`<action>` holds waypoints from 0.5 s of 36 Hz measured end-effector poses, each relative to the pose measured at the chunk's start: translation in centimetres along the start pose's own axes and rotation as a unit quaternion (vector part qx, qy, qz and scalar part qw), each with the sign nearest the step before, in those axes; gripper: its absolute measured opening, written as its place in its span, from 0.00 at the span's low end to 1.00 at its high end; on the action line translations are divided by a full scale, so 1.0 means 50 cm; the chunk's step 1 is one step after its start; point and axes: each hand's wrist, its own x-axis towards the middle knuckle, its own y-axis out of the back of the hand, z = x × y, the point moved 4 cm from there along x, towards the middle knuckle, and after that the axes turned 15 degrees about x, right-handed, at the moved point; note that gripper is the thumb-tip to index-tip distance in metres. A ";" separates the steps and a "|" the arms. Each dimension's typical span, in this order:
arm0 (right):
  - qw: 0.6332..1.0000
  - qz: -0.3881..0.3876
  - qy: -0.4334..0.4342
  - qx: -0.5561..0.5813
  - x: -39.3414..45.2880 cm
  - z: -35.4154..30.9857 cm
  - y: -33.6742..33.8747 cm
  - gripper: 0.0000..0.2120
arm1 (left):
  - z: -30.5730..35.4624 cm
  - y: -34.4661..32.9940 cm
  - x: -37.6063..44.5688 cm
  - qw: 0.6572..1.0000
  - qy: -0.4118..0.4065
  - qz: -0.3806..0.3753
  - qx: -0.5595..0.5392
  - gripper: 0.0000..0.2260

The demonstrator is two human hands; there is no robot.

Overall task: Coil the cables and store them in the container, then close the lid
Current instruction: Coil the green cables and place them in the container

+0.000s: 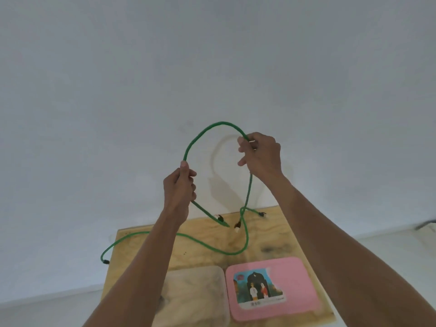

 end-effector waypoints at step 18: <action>0.982 0.037 0.158 -0.100 0.026 -0.133 -0.075 0.12 | 0.209 0.152 -0.026 0.996 -0.005 0.039 -0.084 0.17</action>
